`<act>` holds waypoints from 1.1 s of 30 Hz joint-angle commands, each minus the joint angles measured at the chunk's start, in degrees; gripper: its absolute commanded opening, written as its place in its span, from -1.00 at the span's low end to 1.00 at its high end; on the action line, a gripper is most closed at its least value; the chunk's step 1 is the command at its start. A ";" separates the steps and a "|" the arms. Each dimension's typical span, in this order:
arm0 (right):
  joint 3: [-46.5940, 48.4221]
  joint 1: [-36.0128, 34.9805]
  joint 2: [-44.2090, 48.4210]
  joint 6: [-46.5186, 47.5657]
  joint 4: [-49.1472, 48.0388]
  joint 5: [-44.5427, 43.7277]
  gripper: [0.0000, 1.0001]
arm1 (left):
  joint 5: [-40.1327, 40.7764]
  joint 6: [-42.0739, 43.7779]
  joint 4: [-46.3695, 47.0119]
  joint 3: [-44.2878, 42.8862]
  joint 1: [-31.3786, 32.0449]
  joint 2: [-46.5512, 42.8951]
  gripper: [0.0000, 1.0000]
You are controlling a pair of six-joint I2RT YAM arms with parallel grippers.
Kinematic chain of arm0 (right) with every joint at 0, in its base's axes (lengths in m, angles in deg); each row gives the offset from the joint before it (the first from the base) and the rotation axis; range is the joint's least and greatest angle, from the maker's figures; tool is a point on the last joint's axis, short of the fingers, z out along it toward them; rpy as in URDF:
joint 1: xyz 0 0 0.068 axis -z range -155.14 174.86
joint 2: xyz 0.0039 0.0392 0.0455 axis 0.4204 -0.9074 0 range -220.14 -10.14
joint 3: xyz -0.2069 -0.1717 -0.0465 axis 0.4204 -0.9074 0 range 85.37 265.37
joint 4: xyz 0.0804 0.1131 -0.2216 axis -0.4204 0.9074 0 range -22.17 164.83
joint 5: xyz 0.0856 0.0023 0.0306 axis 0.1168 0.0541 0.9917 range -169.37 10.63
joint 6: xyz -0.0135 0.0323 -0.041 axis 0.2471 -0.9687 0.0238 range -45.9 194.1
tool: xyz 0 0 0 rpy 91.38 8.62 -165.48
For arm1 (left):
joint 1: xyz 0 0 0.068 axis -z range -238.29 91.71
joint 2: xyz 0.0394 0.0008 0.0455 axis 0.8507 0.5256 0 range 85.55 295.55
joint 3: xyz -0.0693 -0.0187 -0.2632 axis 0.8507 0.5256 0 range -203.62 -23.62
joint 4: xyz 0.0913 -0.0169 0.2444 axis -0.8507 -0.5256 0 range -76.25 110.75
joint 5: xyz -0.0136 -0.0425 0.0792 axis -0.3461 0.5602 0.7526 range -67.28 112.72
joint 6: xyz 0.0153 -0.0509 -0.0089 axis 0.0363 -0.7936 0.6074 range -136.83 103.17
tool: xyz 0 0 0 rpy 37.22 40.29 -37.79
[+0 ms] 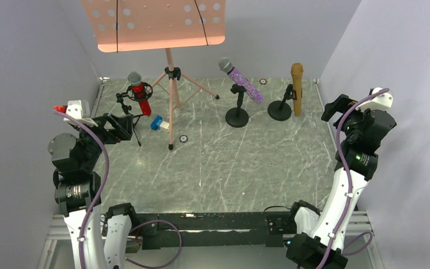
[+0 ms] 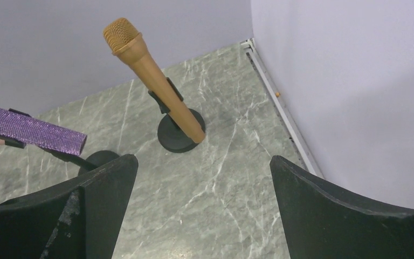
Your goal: Attach the microphones to the stand
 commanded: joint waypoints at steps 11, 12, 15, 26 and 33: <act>-0.31 0.23 1.49 1.38 -2.83 -2.53 1.00 | 2.70 3.13 -0.26 2.16 2.86 -2.70 0.99; -0.57 0.21 1.37 1.78 -3.15 -2.75 1.00 | 2.79 3.45 -0.40 2.29 3.41 -2.85 0.99; -1.14 0.22 1.31 2.33 -3.95 -2.76 1.00 | 4.42 5.07 -1.57 2.09 5.02 -3.24 0.99; -2.24 0.24 -0.66 2.33 -5.19 -2.77 1.00 | 7.84 7.60 -2.03 2.69 7.39 -4.26 0.99; -3.30 0.18 -1.01 2.23 -6.49 -2.40 1.00 | 8.39 8.01 -2.22 3.70 7.40 -4.46 0.99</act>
